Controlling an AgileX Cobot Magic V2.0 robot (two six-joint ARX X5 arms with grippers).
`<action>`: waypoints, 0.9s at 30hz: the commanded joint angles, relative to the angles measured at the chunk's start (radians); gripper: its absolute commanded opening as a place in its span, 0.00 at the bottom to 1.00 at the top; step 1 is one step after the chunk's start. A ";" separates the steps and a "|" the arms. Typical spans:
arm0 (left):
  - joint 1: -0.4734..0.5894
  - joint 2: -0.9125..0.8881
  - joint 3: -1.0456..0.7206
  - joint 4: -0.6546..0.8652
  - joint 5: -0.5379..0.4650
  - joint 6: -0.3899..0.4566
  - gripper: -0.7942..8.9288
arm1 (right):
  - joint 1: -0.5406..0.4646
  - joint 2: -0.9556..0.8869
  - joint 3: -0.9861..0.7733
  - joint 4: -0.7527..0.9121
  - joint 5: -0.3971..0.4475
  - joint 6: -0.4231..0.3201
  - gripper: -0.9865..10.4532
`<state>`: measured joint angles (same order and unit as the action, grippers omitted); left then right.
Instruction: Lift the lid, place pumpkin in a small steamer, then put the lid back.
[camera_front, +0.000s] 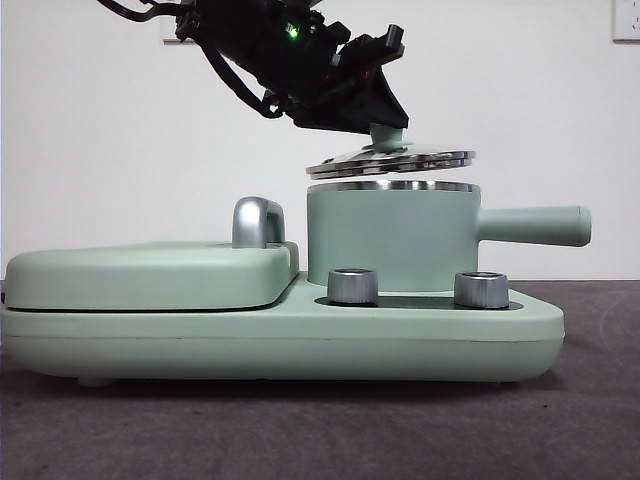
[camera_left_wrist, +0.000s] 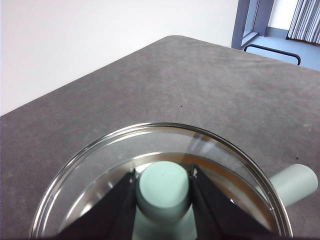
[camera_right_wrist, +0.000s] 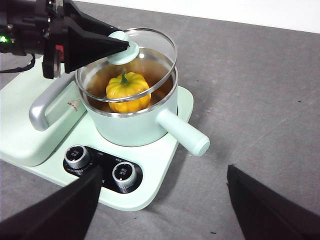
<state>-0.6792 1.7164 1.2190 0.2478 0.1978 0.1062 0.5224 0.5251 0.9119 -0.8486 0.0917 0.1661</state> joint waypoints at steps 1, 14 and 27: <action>-0.012 0.012 0.032 0.029 0.003 0.017 0.09 | 0.005 0.003 0.005 0.010 0.015 0.013 0.42; -0.014 0.016 0.032 -0.009 0.013 0.018 0.09 | 0.005 0.003 0.005 0.010 0.014 0.013 0.42; -0.015 0.031 0.032 -0.016 0.017 0.017 0.09 | 0.005 0.003 0.005 0.010 0.014 0.013 0.42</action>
<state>-0.6838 1.7260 1.2205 0.2108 0.2096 0.1127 0.5224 0.5251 0.9119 -0.8486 0.1047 0.1661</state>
